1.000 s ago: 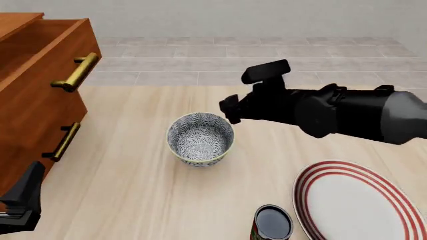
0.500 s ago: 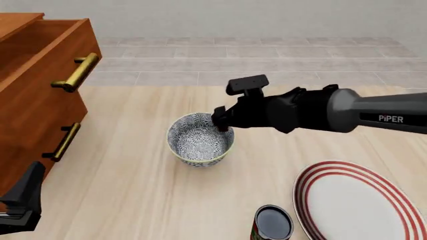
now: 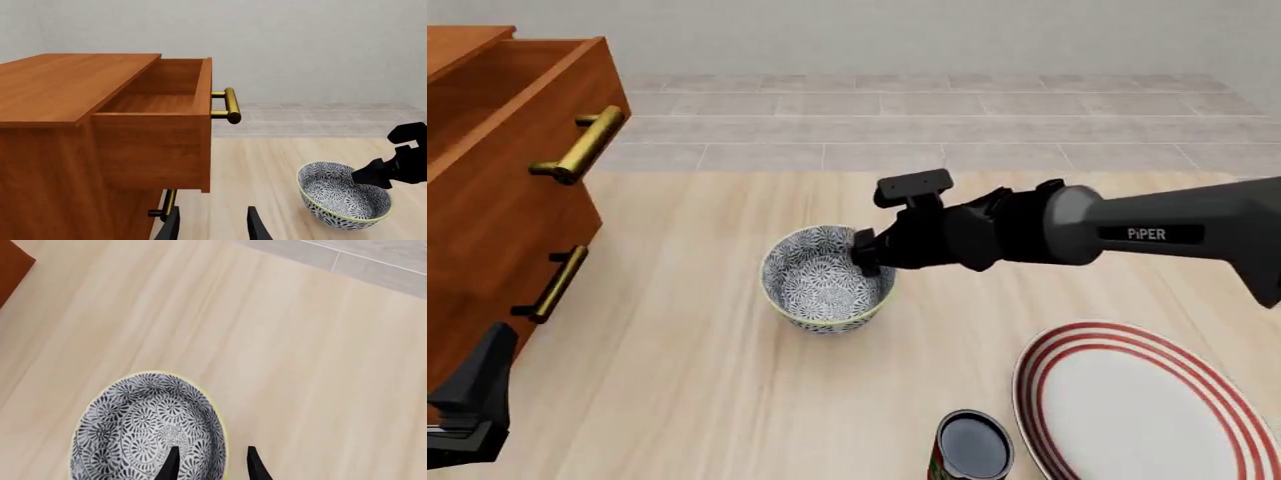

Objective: Put the bowl on the plate.

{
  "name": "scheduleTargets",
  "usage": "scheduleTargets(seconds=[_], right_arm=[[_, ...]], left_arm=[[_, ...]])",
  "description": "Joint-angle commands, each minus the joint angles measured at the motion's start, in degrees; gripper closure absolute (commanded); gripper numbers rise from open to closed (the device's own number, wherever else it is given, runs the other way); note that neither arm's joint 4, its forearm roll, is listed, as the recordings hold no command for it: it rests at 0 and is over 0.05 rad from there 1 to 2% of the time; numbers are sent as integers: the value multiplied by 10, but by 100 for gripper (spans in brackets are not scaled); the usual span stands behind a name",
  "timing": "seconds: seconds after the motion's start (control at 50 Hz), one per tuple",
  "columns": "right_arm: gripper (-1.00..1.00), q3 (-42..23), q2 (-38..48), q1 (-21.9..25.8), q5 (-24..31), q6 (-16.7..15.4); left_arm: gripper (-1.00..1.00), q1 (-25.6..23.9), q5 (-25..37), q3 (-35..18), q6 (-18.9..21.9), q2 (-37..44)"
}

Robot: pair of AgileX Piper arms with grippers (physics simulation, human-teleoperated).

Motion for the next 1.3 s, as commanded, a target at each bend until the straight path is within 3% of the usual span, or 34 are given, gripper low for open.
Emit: scheduleTargets(seconds=[0.02, 0.68, 0.7, 1.3], right_arm=[[-100, -4, 17, -4, 0, -1], [-100, -2, 50, 6, -10, 8], [100, 0, 48, 7, -10, 8], [100, -23, 8, 0, 20, -11]], left_arm=[[-100, 0, 0, 0, 0, 0], [-100, 0, 0, 0, 0, 0], [-100, 0, 0, 0, 0, 0], [-100, 0, 0, 0, 0, 0]])
